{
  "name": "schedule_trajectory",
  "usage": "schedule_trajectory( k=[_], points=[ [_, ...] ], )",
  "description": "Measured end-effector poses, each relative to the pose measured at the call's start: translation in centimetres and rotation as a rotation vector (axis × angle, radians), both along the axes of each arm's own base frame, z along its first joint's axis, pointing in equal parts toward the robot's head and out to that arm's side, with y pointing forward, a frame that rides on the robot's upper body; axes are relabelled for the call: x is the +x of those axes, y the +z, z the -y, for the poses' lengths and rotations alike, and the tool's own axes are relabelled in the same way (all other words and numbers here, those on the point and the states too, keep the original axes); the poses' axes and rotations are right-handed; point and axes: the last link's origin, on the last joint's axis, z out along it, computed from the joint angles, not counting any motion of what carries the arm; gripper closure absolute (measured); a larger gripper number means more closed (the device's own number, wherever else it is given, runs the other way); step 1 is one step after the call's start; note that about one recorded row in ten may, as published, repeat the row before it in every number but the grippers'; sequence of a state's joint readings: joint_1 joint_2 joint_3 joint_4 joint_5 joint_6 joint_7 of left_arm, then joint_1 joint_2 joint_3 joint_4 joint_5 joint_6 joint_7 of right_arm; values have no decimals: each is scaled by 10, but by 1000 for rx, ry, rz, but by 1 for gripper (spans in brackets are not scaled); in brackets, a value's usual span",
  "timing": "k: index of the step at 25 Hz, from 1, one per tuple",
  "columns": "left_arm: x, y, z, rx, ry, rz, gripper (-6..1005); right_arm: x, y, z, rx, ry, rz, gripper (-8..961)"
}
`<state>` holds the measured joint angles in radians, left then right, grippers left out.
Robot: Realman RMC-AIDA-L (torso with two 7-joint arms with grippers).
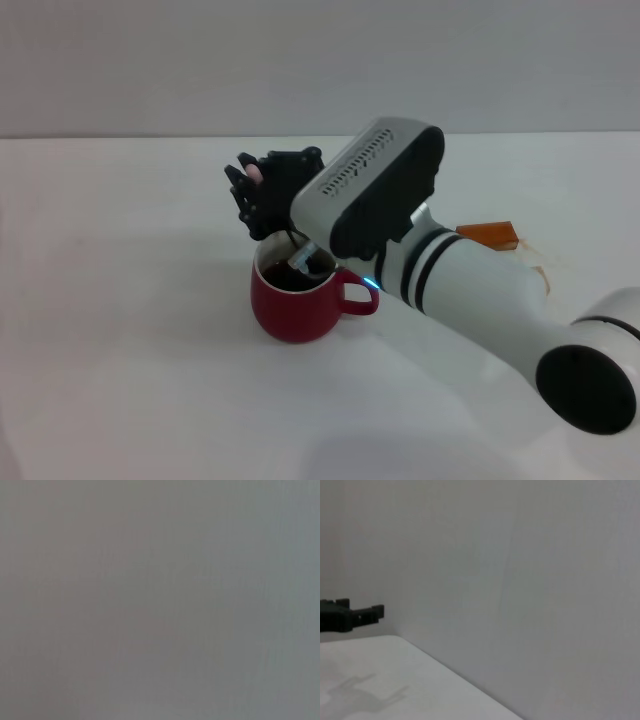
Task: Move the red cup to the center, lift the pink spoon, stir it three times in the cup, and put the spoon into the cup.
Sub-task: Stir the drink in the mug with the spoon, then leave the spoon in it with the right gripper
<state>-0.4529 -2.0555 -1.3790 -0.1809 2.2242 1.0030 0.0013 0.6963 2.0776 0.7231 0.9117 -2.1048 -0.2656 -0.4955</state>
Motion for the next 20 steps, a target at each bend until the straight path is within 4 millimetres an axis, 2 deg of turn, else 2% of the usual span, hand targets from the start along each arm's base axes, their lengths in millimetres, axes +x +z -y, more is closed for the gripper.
schedule_trajectory(
  k=[9,18,20],
  points=[
    [0,0,0,0,1,0,197,17,0,15,-14,-43,-14,822],
    [-3,0,3,-2,11,-4,197,15,-5,44,-54,-25,-41,822],
    [-4,1,3,-2,11,-5,197,12,-7,46,-60,-11,-40,823]
  ],
)
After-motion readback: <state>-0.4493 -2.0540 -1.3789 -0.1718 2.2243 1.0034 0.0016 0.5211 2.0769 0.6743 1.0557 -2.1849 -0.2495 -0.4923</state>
